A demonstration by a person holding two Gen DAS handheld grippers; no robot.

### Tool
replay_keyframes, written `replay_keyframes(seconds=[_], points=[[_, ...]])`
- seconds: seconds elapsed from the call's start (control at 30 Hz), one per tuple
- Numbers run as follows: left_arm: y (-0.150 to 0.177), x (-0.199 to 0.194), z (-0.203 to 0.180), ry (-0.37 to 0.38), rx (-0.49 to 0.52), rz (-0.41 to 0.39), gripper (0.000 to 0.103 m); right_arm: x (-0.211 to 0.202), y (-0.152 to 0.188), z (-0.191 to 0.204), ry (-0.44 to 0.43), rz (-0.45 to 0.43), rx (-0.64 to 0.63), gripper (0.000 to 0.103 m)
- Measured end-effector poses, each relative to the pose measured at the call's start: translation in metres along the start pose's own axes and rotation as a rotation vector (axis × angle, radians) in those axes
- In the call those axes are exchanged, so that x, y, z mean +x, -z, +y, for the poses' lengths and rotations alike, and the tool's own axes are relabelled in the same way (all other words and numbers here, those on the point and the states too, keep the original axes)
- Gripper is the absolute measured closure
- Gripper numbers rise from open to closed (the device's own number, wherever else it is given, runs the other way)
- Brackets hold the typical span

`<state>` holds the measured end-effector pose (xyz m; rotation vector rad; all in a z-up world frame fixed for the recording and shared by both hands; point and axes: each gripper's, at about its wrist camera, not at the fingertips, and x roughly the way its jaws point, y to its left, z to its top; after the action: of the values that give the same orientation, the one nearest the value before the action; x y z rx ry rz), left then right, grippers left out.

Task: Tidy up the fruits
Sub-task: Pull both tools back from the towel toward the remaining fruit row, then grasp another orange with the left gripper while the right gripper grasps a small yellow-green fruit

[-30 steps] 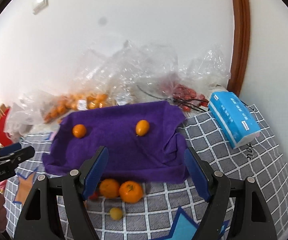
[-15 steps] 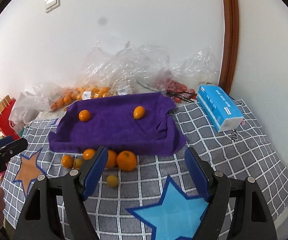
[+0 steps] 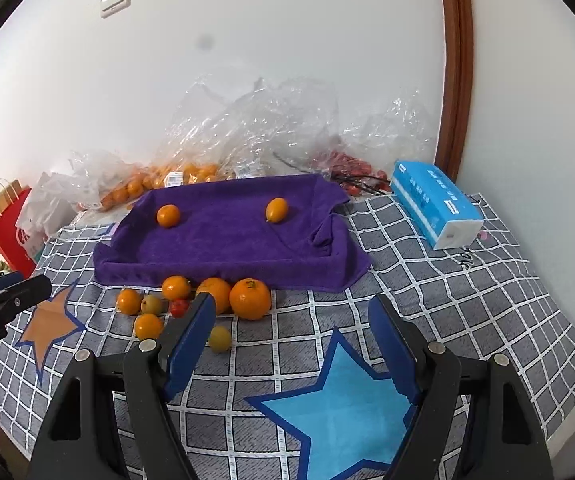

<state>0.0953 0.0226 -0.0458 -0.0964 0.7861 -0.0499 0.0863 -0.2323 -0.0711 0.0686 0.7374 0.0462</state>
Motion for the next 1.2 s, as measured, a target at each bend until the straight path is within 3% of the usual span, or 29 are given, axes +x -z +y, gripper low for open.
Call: replay_keyframes(seconds=[0.23, 0.5, 0.73, 0.87, 1.0, 1.2], points=[[0.008, 0.018, 0.02, -0.006, -0.036, 0.021, 0.022, 0.027, 0.012, 0.003, -0.031, 0.068, -0.006, 0.029], [0.02, 0.047, 0.045, -0.031, -0.066, 0.072, 0.022, 0.076, 0.033, 0.031, -0.098, 0.166, -0.043, 0.05], [0.027, 0.062, 0.064, -0.051, -0.068, 0.097, 0.023, 0.108, 0.043, 0.051, -0.118, 0.221, -0.083, 0.06], [0.028, 0.068, 0.061, -0.022, -0.065, 0.105, 0.023, 0.116, 0.045, 0.053, -0.121, 0.218, -0.091, 0.078], [0.026, 0.077, 0.048, 0.005, -0.046, 0.108, 0.025, 0.112, 0.046, 0.048, -0.111, 0.204, -0.1, 0.079], [0.018, 0.096, 0.026, 0.057, -0.04, 0.135, 0.037, 0.101, 0.048, 0.021, -0.074, 0.189, -0.085, 0.079]])
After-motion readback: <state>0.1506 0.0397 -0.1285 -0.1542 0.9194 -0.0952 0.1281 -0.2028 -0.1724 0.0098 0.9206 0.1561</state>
